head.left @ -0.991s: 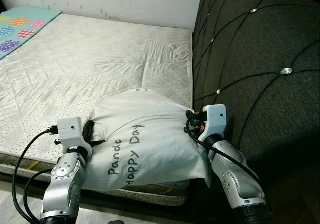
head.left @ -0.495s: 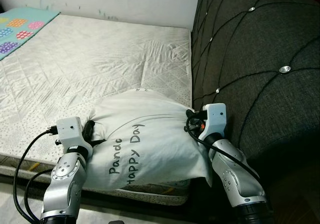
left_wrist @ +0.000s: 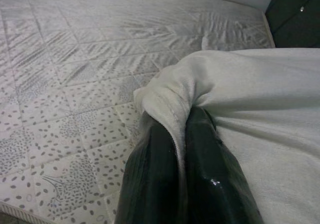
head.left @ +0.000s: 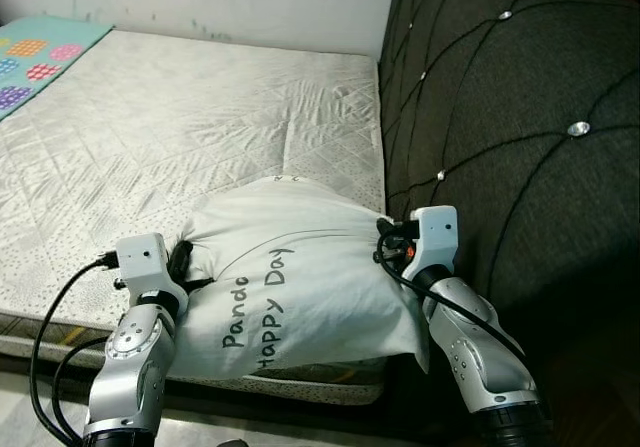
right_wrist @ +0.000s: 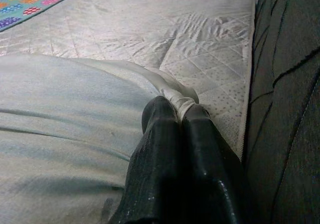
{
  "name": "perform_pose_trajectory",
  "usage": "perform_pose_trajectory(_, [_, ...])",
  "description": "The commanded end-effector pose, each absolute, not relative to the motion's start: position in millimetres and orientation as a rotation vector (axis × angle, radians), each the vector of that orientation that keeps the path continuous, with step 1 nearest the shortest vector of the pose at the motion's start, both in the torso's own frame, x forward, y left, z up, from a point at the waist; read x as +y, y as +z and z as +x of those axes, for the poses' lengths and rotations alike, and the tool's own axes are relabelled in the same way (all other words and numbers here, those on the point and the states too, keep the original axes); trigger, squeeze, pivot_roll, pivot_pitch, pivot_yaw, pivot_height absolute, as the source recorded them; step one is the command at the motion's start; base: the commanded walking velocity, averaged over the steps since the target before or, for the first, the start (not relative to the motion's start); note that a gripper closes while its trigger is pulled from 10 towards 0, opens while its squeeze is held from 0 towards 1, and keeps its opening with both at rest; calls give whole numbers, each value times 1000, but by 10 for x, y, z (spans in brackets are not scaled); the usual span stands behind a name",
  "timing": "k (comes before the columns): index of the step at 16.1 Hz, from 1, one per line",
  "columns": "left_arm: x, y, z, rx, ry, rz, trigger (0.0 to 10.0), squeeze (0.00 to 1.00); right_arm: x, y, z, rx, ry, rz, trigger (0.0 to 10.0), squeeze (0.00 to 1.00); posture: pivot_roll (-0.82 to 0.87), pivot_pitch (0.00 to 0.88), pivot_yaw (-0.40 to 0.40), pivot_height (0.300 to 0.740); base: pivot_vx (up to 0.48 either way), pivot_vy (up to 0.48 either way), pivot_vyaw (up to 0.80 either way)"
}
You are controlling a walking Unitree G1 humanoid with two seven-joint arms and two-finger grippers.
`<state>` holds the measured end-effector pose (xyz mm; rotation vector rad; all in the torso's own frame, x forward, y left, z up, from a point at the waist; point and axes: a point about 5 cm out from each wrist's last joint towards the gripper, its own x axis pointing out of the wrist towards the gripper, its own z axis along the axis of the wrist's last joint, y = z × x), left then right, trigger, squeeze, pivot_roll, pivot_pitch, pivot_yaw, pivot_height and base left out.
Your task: Clean up the room
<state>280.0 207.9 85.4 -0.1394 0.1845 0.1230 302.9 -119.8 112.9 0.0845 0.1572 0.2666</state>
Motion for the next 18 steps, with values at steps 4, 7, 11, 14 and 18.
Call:
perform_pose_trajectory(4, [2313,1035,2814,95,226,-115,10000,0,-1533,1376,3100,37,133,62,10000,0,-115,0,-15,740,0,480,0])
perform_pose_trajectory(7, [2318,1030,2816,97,229,-113,10000,0,-1531,1376,3103,37,133,63,10000,0,-116,0,-14,740,0,480,0])
perform_pose_trajectory(11, [2329,1028,2813,96,232,-110,10000,0,-1535,1371,3100,36,134,63,10000,0,-114,0,-15,740,0,480,0])
perform_pose_trajectory(14, [2338,1030,2813,95,235,-109,10000,0,-1529,1368,3104,37,137,61,10000,0,-113,0,-15,740,0,480,0])
perform_pose_trajectory(18, [2342,1037,2819,90,231,-89,10000,0,-1534,1368,3108,37,138,59,10000,0,-114,0,-15,740,0,350,0])
